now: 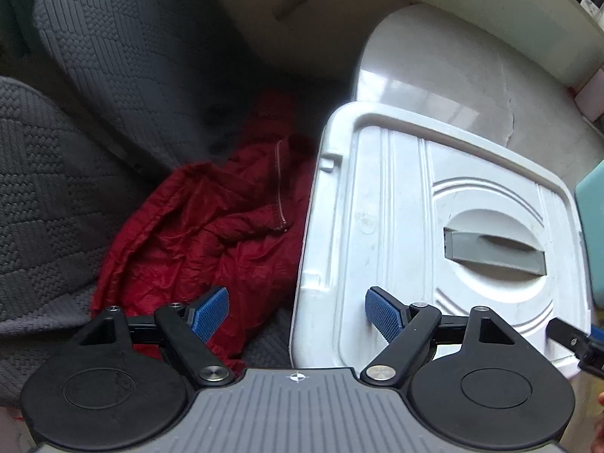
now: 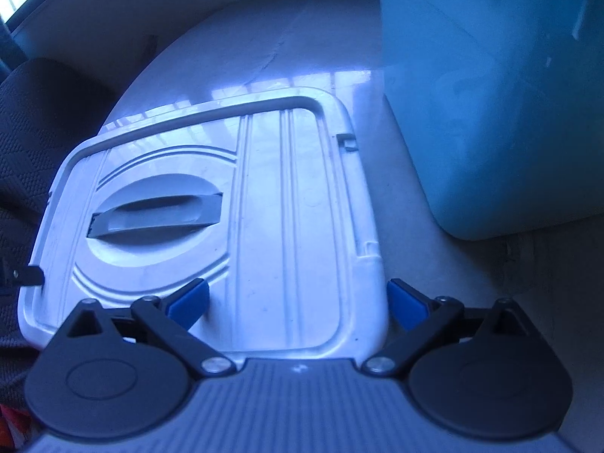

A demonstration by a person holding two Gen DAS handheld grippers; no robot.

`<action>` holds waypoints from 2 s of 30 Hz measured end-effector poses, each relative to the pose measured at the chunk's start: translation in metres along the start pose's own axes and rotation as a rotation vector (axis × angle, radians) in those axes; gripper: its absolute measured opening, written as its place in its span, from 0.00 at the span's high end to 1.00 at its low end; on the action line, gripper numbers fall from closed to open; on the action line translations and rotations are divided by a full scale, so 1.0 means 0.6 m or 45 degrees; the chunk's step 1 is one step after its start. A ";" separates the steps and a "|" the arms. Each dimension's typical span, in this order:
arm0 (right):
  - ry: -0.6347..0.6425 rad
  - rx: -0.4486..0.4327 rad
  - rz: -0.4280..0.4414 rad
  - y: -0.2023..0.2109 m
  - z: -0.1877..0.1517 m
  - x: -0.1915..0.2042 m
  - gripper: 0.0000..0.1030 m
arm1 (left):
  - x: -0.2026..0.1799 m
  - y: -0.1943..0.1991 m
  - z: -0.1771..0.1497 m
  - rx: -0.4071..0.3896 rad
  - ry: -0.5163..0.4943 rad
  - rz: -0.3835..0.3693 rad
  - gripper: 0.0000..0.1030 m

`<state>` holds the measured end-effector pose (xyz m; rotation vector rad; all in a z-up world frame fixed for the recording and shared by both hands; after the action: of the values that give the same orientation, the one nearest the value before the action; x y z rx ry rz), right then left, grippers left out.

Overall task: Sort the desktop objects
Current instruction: 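Close the left tool on one lid edge while the right tool grips the opposite edge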

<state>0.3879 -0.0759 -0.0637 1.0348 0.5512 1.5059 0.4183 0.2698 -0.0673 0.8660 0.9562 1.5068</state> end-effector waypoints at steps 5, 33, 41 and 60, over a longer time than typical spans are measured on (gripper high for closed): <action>0.008 -0.006 0.007 0.001 -0.001 -0.002 0.02 | 0.015 -0.031 -0.003 0.051 0.105 -0.220 0.17; -0.162 0.034 0.102 0.067 0.003 -0.028 0.03 | 0.136 -0.053 -0.072 0.005 0.343 -0.521 0.47; -0.162 0.063 0.077 0.048 -0.005 -0.020 0.03 | 0.137 -0.069 -0.052 -0.034 0.273 -0.563 0.46; -0.272 0.089 0.405 0.037 0.016 -0.008 0.42 | 0.158 -0.085 -0.030 -0.041 0.262 -0.570 0.45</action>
<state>0.3837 -0.0870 -0.0426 1.3680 0.2991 1.6329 0.4098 0.3655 -0.1189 0.4375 1.1827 1.2310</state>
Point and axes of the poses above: each gripper's, at about its wrist camera, not at the fingertips, and y roughly against the way its jaws point, x to its left, z to its top, the point moved 2 cm from there along -y, roughly the way its jaws point, and after that the axes turned 10 degrees about z, right-handed, at the moved point
